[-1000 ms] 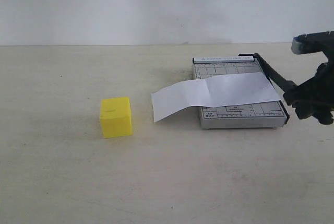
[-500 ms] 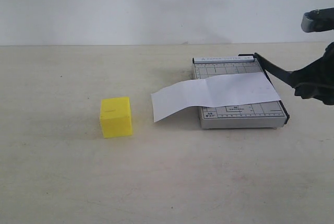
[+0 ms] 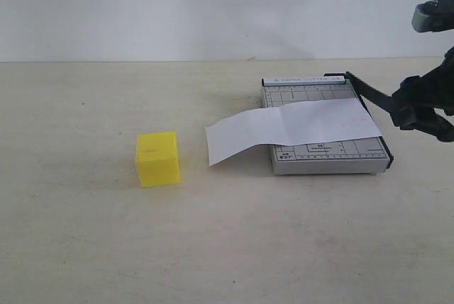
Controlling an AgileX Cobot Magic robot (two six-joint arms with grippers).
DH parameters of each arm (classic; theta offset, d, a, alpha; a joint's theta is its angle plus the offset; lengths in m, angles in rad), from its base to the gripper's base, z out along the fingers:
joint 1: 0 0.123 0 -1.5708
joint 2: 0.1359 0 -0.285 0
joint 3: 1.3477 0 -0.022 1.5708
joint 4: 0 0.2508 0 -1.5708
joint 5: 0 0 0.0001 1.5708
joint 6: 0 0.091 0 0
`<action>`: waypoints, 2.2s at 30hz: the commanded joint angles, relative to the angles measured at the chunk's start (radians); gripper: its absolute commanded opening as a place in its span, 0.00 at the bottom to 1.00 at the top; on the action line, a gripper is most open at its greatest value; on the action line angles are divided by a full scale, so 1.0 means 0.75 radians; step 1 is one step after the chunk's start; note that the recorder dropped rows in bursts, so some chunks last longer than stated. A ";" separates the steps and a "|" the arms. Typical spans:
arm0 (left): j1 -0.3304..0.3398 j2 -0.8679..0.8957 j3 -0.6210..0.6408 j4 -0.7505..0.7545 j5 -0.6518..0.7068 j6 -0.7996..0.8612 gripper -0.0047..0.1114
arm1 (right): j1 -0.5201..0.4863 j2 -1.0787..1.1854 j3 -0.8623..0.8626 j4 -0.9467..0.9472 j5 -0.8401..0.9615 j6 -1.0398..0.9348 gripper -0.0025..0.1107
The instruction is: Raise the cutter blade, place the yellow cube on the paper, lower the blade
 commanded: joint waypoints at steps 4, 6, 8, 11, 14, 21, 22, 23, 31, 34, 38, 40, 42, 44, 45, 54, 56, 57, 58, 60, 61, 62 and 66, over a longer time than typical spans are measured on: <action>-0.007 -0.003 -0.008 0.008 0.009 -0.015 0.08 | 0.000 -0.061 -0.058 0.074 -0.007 -0.065 0.66; -0.007 -0.003 -0.008 0.008 0.009 -0.015 0.08 | 0.000 -0.104 -0.083 0.161 -0.026 -0.115 0.62; -0.007 -0.003 -0.008 0.008 0.009 -0.015 0.08 | 0.000 -0.156 -0.114 0.291 -0.021 -0.196 0.48; -0.007 -0.003 -0.008 0.008 0.009 -0.015 0.08 | 0.000 -0.240 -0.128 0.477 0.025 -0.325 0.08; -0.007 -0.003 -0.008 0.008 -0.018 -0.015 0.08 | 0.000 -0.327 -0.113 0.556 0.087 -0.392 0.03; -0.007 -0.003 -0.002 0.044 -0.055 -0.015 0.08 | 0.000 -0.553 0.163 0.877 -0.098 -0.710 0.02; -0.007 -0.003 -0.002 0.044 -0.055 -0.015 0.08 | 0.000 -0.577 0.214 0.954 -0.120 -0.780 0.02; -0.007 -0.003 -0.002 0.044 -0.055 -0.015 0.08 | 0.000 -0.596 0.260 1.045 -0.129 -0.847 0.02; -0.007 -0.003 -0.002 0.044 -0.055 -0.015 0.08 | 0.000 -0.523 0.393 1.534 -0.093 -1.260 0.02; -0.007 -0.003 -0.002 0.044 -0.066 -0.020 0.08 | 0.000 -0.440 0.369 1.546 -0.116 -1.266 0.02; -0.007 -0.003 -0.002 0.044 -0.083 -0.022 0.08 | 0.000 -0.360 0.331 1.546 -0.122 -1.332 0.02; -0.007 -0.003 -0.002 0.044 -0.101 -0.024 0.08 | 0.000 -0.356 0.324 1.540 -0.141 -1.358 0.02; -0.007 -0.003 -0.002 0.044 -0.122 -0.024 0.08 | 0.000 -0.365 0.324 1.511 -0.144 -1.381 0.02; -0.007 -0.003 -0.002 0.044 -0.132 -0.024 0.08 | 0.000 -0.390 0.324 1.447 -0.132 -1.390 0.02; -0.007 -0.003 -0.002 0.044 -0.132 -0.024 0.08 | 0.000 -0.406 0.331 1.428 -0.132 -1.386 0.02; -0.007 -0.003 -0.002 0.044 -0.132 -0.024 0.08 | 0.000 -0.736 0.603 1.388 -0.475 -1.370 0.02; -0.007 -0.003 -0.002 0.044 -0.132 -0.024 0.08 | 0.000 -0.820 0.671 1.388 -0.546 -1.370 0.02; -0.007 -0.003 -0.002 0.044 -0.132 -0.024 0.08 | 0.000 -0.864 0.706 1.388 -0.571 -1.370 0.02; -0.007 -0.003 -0.002 0.044 -0.132 -0.024 0.08 | 0.000 -0.907 0.739 1.392 -0.585 -1.370 0.02; -0.007 -0.003 -0.002 0.044 -0.132 -0.024 0.08 | 0.000 -0.979 0.802 1.392 -0.594 -1.364 0.02; -0.007 -0.003 -0.002 0.044 -0.132 -0.024 0.08 | 0.000 -1.005 0.827 1.397 -0.606 -1.354 0.02; -0.007 -0.003 -0.002 0.044 -0.132 -0.024 0.08 | 0.000 -1.040 0.861 1.404 -0.627 -1.311 0.02; -0.007 -0.003 -0.002 0.044 -0.129 -0.024 0.08 | 0.000 -1.116 0.924 1.404 -0.702 -1.202 0.02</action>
